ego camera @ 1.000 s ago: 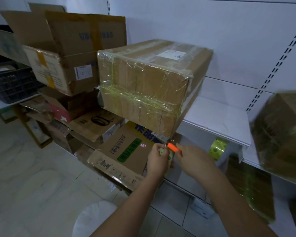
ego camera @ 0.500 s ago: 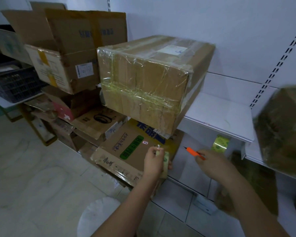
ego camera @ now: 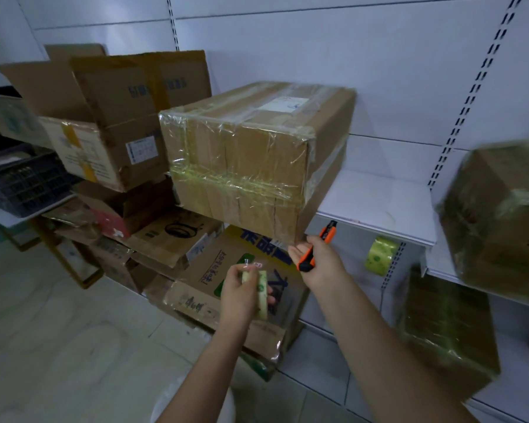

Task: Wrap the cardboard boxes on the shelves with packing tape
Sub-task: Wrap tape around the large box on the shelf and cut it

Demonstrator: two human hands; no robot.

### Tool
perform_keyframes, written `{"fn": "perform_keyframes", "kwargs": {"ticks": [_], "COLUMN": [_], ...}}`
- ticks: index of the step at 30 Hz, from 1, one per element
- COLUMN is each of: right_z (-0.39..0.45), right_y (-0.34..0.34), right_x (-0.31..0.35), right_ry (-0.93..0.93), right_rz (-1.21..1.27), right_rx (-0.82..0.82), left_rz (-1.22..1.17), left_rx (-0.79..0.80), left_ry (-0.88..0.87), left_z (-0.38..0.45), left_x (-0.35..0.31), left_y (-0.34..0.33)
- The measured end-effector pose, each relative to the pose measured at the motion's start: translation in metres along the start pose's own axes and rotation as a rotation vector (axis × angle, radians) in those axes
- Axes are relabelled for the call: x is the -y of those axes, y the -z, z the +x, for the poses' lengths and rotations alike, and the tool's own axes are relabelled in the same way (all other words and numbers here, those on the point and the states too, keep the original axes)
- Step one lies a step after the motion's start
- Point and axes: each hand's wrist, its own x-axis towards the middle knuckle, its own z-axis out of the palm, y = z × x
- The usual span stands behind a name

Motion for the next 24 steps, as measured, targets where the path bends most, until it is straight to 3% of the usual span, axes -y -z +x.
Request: {"fn": "perform_keyframes", "kwargs": {"ticks": [8,14,20,24], "right_z": [0.001,0.007,-0.018,-0.019], "right_y": [-0.012,0.007,0.010,0.036], "right_x": [-0.006,-0.017,-0.013,-0.002], "right_ry": [-0.006,0.044,-0.040,0.091], "right_rz": [0.323,0.274,0.286,0.188], "right_rx": [-0.013,-0.049,0.086,0.035], "left_rz": [0.046,0.026,0.077,0.155], "left_rx": [0.034,0.101,0.140,0.222], "left_ry": [-0.017,-0.034,-0.041,-0.060], "left_z": [-0.007,-0.006,-0.004,-0.005], "left_x": [-0.005,-0.006,-0.007,-0.006], "left_y": [0.012,0.011,0.013,0.009]}}
